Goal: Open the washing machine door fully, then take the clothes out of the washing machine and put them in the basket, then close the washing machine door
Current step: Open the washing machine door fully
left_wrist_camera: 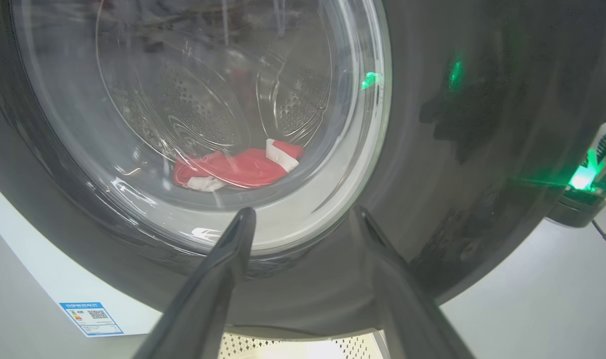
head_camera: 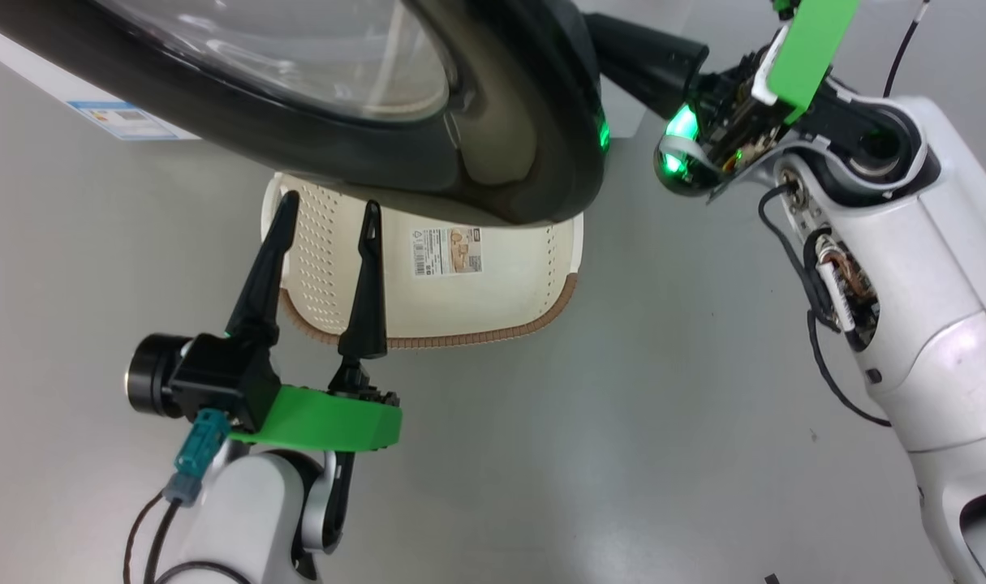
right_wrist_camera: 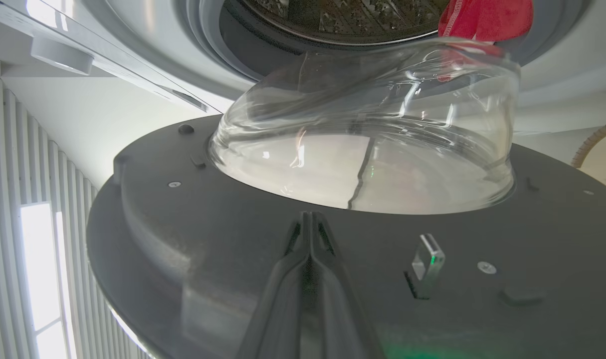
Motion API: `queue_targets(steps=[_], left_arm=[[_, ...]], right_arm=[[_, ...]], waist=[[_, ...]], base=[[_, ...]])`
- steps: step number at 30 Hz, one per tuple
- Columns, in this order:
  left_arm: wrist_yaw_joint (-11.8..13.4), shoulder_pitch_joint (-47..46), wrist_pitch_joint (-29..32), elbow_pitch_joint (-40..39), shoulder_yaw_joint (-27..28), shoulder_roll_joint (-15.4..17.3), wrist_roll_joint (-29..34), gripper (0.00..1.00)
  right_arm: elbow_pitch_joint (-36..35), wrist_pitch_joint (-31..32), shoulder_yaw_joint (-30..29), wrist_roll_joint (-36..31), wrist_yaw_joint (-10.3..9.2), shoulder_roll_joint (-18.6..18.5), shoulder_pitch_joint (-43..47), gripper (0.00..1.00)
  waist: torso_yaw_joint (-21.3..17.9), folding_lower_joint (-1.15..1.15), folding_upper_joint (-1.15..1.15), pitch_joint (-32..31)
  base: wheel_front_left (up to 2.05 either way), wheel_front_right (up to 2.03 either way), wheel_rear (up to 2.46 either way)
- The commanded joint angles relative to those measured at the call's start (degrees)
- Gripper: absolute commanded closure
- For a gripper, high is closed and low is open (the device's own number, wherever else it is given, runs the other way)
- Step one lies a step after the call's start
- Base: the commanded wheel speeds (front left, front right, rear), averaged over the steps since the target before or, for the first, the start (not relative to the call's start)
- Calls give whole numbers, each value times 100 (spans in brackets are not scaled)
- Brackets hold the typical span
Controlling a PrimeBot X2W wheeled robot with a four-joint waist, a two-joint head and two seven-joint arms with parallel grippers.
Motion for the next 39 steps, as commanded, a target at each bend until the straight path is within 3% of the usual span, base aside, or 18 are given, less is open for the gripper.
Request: queue_targets(steps=[1, 25, 39], left_arm=[[29, 129, -45, -119, 192, 102, 2, 0], [136, 860, -45, -276, 413, 102, -136, 0], [209, 1125, -45, -196, 286, 102, -314, 0]], right_arm=[[-197, 55, 81, -25, 5, 161, 165, 100], [-462, 104, 335, 11, 5, -39, 1437, 100], [-497, 138, 916, 238, 5, -123, 2036, 100]], waist=[[38, 0, 0, -96], [841, 0, 0, -1054], [1317, 0, 0, -1713]], base=[[0, 0, 0], [0, 0, 0], [0, 0, 0]])
